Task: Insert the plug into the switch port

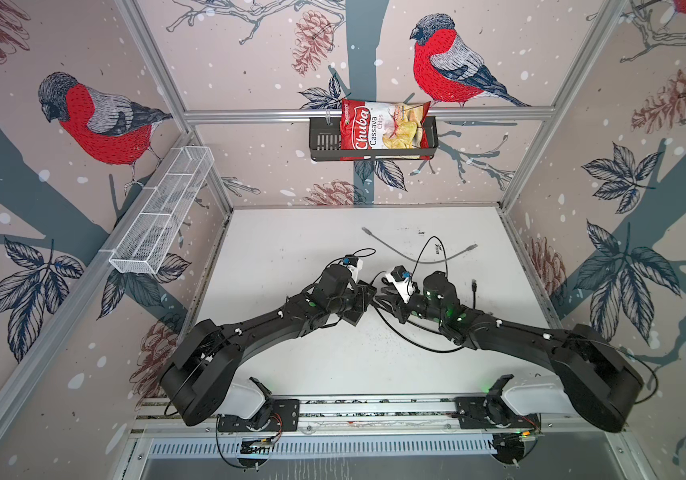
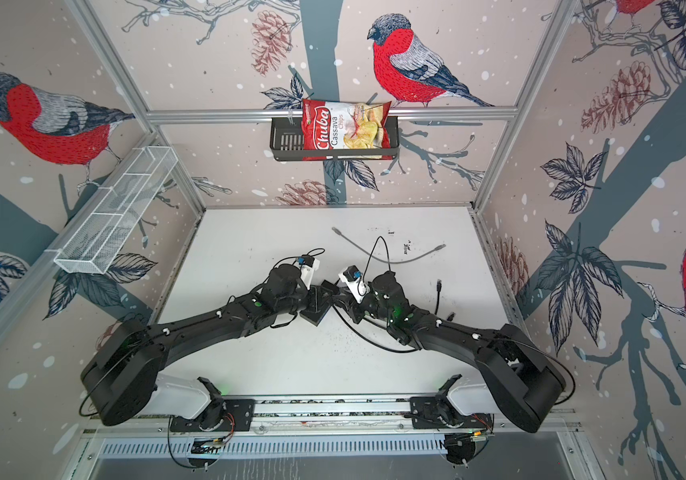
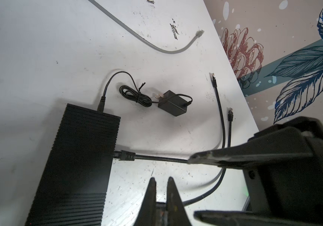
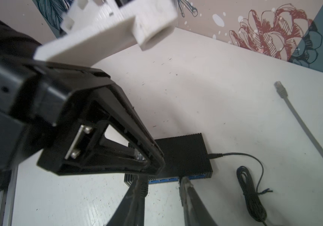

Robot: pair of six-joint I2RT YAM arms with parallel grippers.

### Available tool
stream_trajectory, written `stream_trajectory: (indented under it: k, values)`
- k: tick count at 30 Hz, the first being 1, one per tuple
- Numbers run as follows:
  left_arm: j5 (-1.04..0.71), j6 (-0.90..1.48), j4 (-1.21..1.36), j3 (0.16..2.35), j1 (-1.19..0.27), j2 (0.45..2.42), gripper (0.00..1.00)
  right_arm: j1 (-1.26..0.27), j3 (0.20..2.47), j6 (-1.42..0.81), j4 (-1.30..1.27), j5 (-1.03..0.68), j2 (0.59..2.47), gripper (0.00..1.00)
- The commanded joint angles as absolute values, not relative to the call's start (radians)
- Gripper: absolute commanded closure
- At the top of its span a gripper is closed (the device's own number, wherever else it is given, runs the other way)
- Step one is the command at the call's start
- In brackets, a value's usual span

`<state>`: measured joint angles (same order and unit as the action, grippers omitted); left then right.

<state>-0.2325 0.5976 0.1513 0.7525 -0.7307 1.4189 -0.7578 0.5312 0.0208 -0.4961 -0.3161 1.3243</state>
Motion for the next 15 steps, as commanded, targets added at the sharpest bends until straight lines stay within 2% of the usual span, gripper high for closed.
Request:
stream_trajectory:
  k: [1,15]
  values:
    - [-0.233,0.589,0.178,0.765,-0.732,1.420,1.00,-0.759,0.532,0.021,-0.479,-0.325,1.325,0.64]
    - [-0.248,0.583,0.178,0.783,-0.732,1.434,1.00,-0.779,0.528,-0.035,-0.576,-0.374,1.412,0.64]
